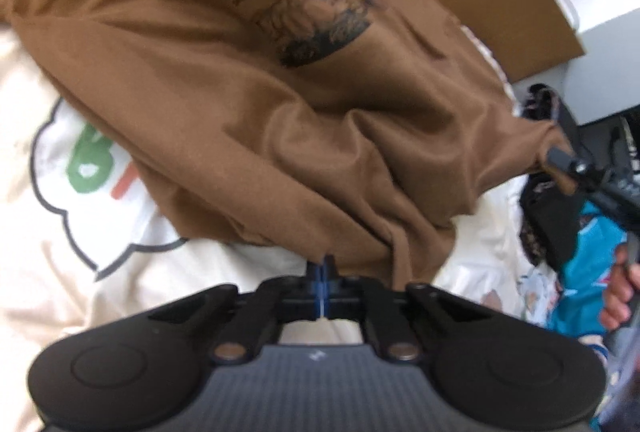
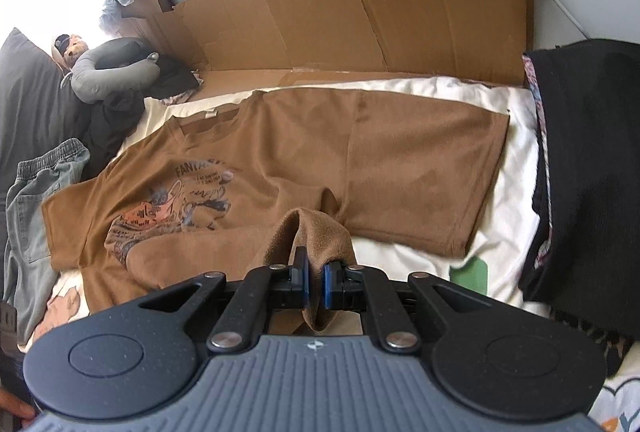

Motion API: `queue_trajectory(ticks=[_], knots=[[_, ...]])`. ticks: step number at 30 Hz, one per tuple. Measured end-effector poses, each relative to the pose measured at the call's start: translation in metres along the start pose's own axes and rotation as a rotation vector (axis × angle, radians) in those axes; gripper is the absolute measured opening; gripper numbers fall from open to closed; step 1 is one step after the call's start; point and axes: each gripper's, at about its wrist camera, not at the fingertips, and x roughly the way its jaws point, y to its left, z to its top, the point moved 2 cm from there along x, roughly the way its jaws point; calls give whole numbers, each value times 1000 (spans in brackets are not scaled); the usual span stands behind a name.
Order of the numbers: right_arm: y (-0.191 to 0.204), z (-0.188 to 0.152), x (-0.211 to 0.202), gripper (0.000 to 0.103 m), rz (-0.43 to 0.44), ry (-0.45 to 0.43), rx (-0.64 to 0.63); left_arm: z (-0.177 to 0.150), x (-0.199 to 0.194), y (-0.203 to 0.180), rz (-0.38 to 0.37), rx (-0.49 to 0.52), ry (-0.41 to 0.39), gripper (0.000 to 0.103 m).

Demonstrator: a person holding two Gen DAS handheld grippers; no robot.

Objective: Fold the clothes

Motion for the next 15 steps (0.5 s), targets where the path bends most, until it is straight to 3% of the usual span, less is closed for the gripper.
queue_trajectory(ticks=[6, 15], knots=[[-3, -16, -19, 5, 0, 17, 29, 2, -46, 9, 17, 43, -43, 0], [12, -58, -50, 5, 21, 75, 37, -1, -129, 41, 107, 91, -86, 0]])
